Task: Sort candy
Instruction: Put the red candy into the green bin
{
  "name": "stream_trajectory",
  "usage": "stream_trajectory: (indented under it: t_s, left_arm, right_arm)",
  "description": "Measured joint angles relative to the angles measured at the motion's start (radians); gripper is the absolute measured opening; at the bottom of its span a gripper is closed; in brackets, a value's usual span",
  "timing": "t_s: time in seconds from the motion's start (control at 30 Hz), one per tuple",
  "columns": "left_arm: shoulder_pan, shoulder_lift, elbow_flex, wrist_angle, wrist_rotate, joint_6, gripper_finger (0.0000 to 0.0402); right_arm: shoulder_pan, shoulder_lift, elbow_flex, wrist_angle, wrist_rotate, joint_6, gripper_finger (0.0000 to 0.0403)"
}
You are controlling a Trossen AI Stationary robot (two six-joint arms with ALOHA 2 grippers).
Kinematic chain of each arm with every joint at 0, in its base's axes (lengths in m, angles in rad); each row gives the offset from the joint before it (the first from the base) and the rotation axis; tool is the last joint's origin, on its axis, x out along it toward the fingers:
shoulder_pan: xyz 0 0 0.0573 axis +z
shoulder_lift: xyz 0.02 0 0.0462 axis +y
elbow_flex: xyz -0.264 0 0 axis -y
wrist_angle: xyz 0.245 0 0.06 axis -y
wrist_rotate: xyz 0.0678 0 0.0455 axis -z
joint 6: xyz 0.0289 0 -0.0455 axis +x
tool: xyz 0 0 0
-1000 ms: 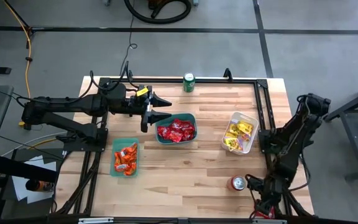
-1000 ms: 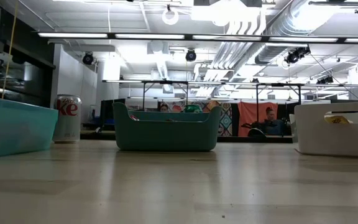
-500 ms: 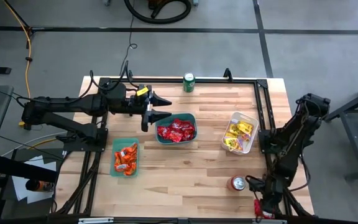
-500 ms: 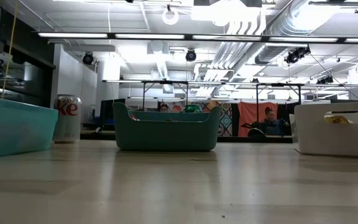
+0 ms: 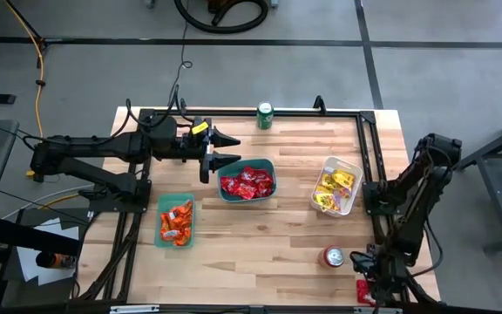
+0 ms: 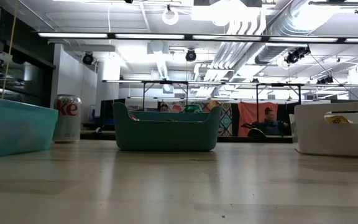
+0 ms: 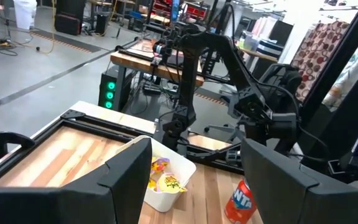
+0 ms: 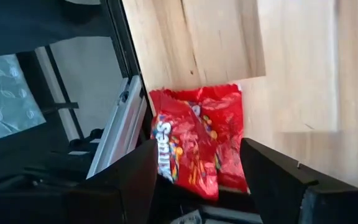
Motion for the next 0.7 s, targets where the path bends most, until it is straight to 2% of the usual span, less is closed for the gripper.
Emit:
stream_trajectory:
  t_s: [0.23, 0.47, 0.53, 0.6, 0.7]
  left_arm:
    - [0.000, 0.000, 0.000, 0.000, 0.000, 0.000, 0.0232]
    - [0.000, 0.000, 0.000, 0.000, 0.000, 0.001, 0.0232]
    - [0.001, 0.000, 0.000, 0.000, 0.000, 0.001, 0.0232]
    - [0.007, 0.000, 0.000, 0.000, 0.000, 0.001, 0.0232]
    - [0.017, 0.000, 0.000, 0.000, 0.000, 0.001, 0.0232]
  right_arm:
    - [-0.001, 0.103, 0.000, 0.095, -0.025, -0.019, 0.0224]
    - [-0.001, 0.139, 0.000, 0.108, -0.132, -0.024, 0.0212]
    - [-0.001, 0.139, 0.005, 0.104, -0.152, -0.029, 0.0189]
    - [-0.001, 0.139, 0.021, 0.107, -0.153, -0.044, 0.0150]
    - [-0.003, 0.139, 0.044, 0.106, -0.149, -0.051, 0.0061]
